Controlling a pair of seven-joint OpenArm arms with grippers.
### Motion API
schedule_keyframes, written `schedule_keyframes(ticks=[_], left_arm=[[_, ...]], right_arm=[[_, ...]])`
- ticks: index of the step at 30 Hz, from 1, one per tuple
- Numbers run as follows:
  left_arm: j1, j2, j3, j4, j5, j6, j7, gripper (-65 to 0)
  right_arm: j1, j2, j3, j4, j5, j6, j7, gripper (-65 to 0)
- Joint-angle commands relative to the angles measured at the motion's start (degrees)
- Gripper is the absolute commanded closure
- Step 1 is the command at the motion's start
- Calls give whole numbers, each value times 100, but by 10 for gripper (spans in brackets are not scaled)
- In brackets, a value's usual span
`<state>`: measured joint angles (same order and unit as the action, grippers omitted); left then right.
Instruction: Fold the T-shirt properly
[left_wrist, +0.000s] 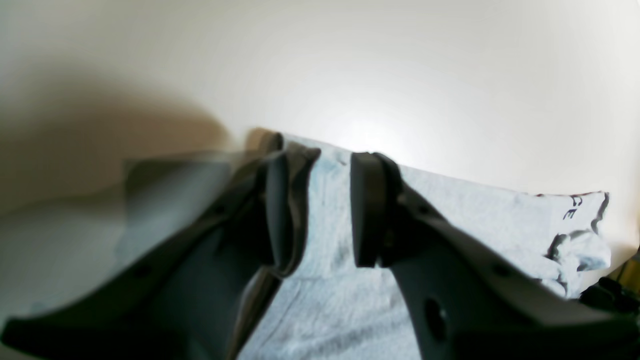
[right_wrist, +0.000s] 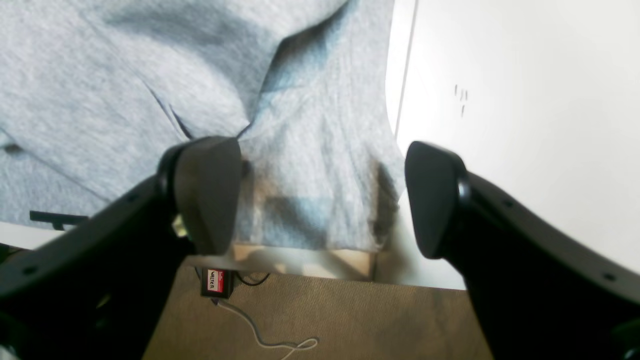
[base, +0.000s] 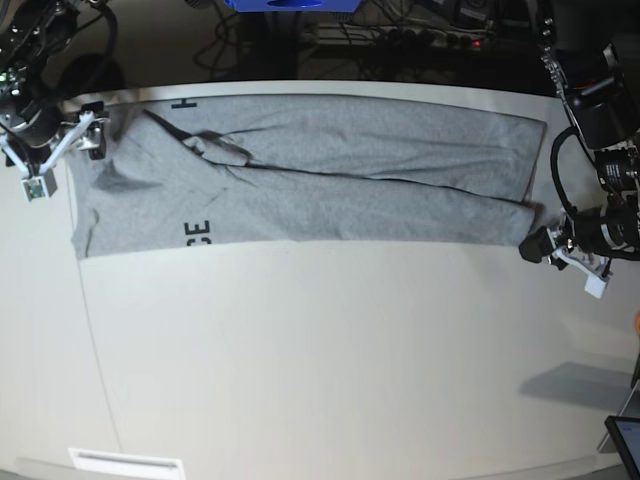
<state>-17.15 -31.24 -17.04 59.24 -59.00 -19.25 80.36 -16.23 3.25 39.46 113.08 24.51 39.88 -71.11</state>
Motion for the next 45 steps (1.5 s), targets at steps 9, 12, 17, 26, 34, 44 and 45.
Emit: schedule_keyframes(ticks=[9, 12, 17, 26, 34, 44, 45], left_arm=[[-22, 43, -15, 102, -109, 21, -36, -217], [-13, 43, -15, 102, -117, 21, -36, -217], [-4, 43, -15, 102, -117, 21, -36, -217], [-4, 157, -15, 111, -126, 21, -36, -141], [-4, 140, -15, 120, -135, 21, -36, 0], [664, 96, -24, 1465, -135, 12, -36, 0], [734, 96, -15, 1605, -135, 12, -36, 0]], right_arm=[[10, 49, 41, 81, 67, 12, 65, -488], [10, 49, 32, 81, 67, 12, 65, -488], [1, 49, 23, 81, 67, 12, 65, -488], [-78, 49, 58, 81, 67, 12, 83, -488], [-140, 49, 32, 81, 67, 12, 109, -488], [-140, 40, 23, 81, 67, 12, 109, -488], [-140, 40, 23, 81, 67, 12, 109, -488]])
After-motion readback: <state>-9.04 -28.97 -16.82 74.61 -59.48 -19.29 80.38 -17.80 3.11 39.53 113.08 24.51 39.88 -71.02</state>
